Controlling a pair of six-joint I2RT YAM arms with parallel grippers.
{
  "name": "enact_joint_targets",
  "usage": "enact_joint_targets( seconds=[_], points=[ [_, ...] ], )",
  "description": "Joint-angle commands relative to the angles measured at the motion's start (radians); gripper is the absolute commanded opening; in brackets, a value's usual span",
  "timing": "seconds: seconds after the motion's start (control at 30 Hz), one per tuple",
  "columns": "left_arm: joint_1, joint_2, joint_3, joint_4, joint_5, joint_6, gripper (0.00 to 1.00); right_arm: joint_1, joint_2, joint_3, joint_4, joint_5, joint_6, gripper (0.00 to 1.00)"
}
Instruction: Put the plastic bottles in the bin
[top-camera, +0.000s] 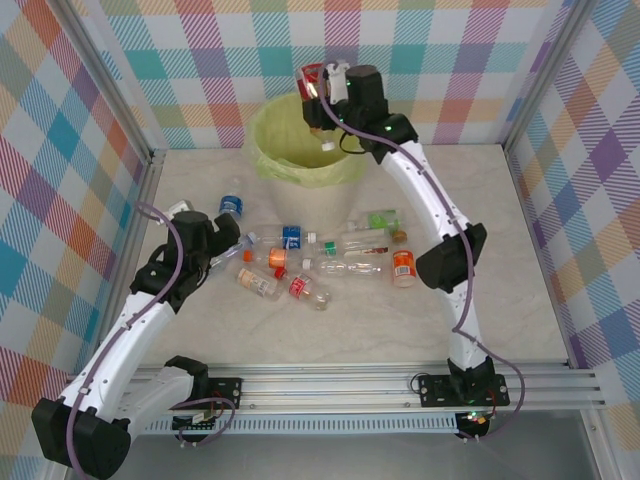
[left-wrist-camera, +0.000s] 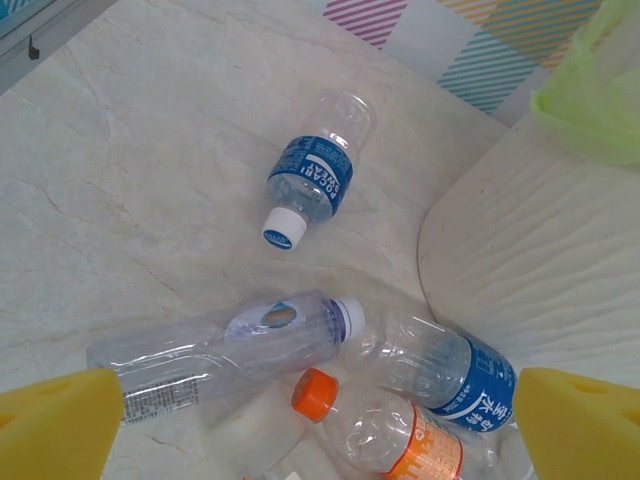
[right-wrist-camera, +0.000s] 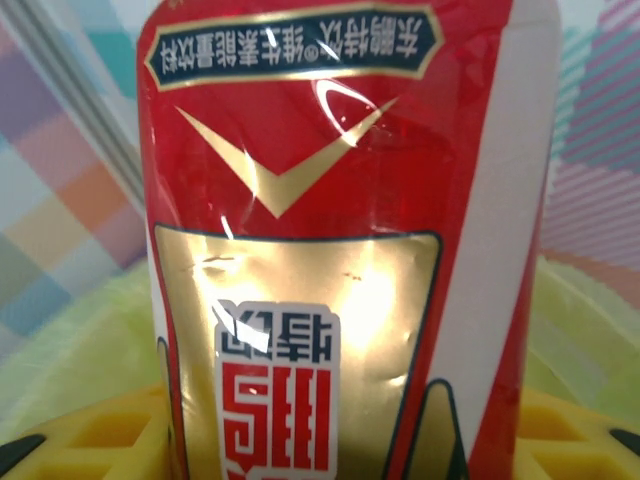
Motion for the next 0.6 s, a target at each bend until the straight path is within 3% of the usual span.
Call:
enact_joint_targets(
  seconds=[0.0,0.37,0.57],
  points=[
    [0.014,-0.01,-0.02,0.008,0.015,-0.012,1.0,0.008,0.051,0.062,-0.172,0.246,-0.056,0.54],
    [0.025,0.024,-0.025,0.033,0.054,-0.025,1.0,-0.003,0.089,0.04,-0.237,0.56,-0.106,0.59],
    [0.027,0.034,-0.025,0.04,0.068,-0.034,1.0,-0.011,0.089,0.04,-0.247,0.576,-0.112,0.68]
  ],
)
